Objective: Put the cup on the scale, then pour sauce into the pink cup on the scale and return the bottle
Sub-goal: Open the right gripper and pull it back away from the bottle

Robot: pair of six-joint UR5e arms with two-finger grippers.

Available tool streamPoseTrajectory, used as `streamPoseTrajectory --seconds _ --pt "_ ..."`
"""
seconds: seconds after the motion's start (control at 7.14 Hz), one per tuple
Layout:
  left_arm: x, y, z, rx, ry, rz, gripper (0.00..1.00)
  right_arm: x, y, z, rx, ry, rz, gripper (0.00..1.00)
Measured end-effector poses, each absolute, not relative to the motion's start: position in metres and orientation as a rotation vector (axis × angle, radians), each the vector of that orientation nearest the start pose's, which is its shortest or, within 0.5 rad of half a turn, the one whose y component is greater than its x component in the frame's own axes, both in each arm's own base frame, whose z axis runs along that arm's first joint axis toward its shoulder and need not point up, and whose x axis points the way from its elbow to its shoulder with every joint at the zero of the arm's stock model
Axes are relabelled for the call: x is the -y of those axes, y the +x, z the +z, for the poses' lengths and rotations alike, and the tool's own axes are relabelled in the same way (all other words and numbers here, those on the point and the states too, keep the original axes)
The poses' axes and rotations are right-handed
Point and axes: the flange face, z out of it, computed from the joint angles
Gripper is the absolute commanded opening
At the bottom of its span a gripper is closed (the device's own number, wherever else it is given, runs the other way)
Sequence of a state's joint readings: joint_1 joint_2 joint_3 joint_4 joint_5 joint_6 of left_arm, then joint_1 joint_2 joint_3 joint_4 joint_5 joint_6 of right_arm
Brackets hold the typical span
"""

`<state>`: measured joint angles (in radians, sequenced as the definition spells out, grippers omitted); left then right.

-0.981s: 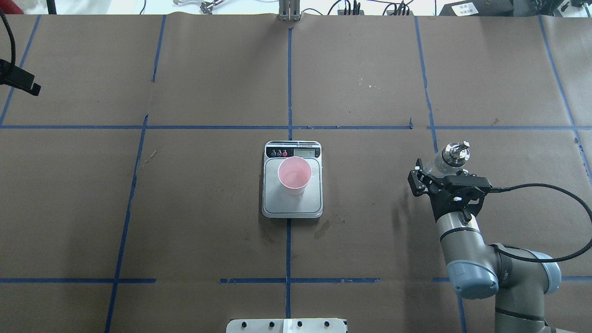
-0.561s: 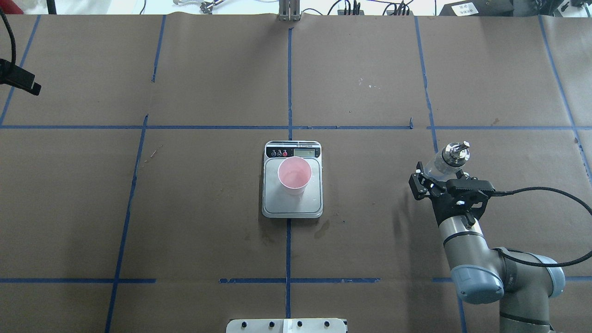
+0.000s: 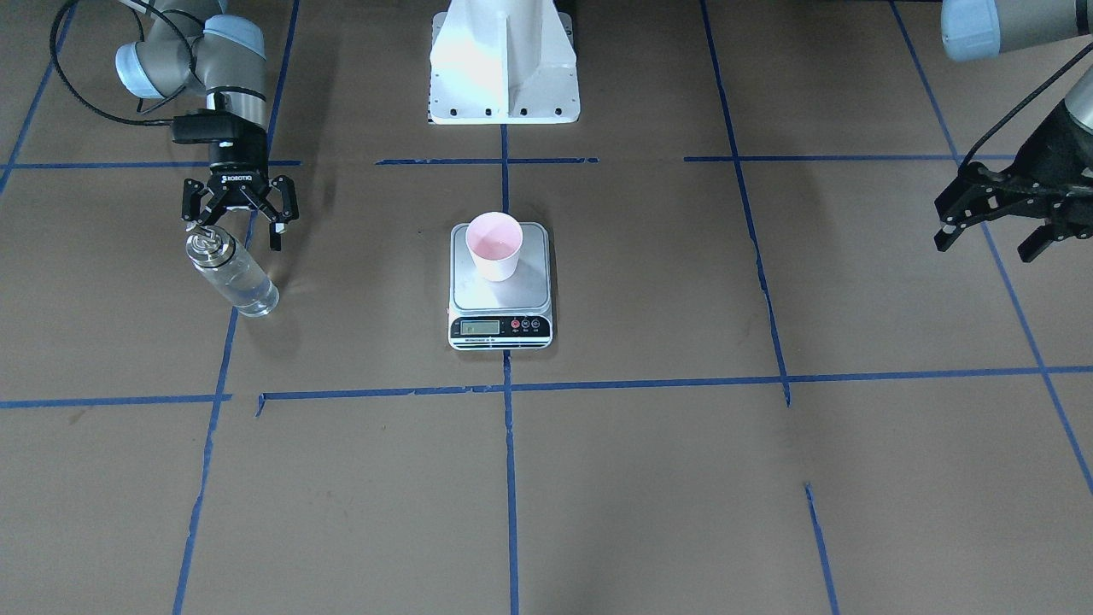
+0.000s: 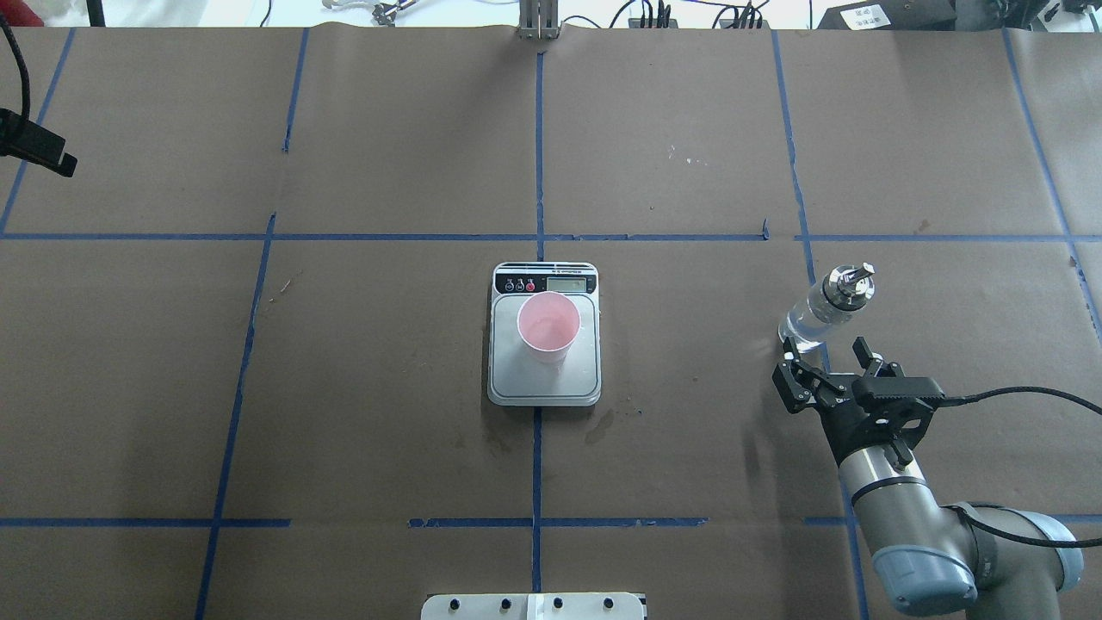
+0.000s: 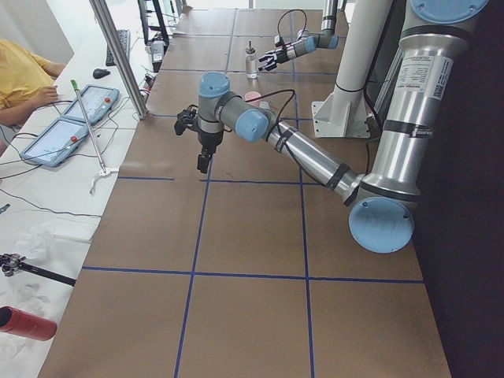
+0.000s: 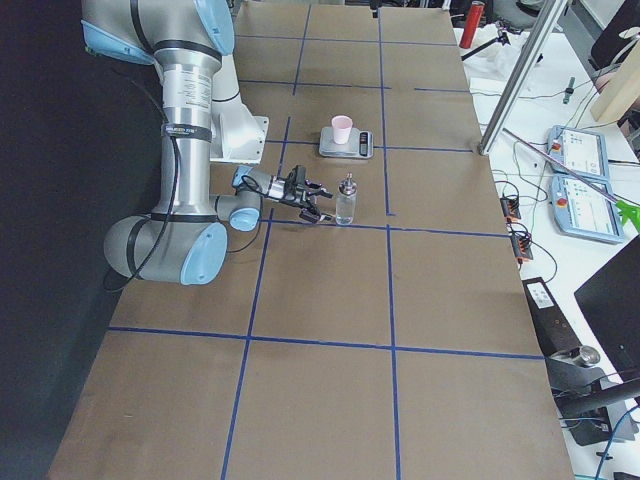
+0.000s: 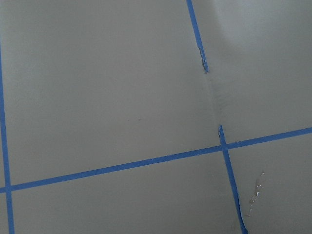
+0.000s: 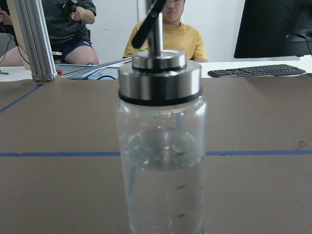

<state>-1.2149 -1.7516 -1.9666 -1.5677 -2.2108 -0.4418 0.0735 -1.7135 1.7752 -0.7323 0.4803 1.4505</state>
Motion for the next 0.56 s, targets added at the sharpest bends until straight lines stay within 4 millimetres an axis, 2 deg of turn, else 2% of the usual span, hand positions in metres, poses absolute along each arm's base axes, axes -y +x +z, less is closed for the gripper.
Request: streamPoseTrajectory --seconds 0.56 --pt "0.524 0.116 0.384 -0.785 0.261 0.102 1.00 0.231 -0.304 0.573 0.772 0.974 0.386 1.00"
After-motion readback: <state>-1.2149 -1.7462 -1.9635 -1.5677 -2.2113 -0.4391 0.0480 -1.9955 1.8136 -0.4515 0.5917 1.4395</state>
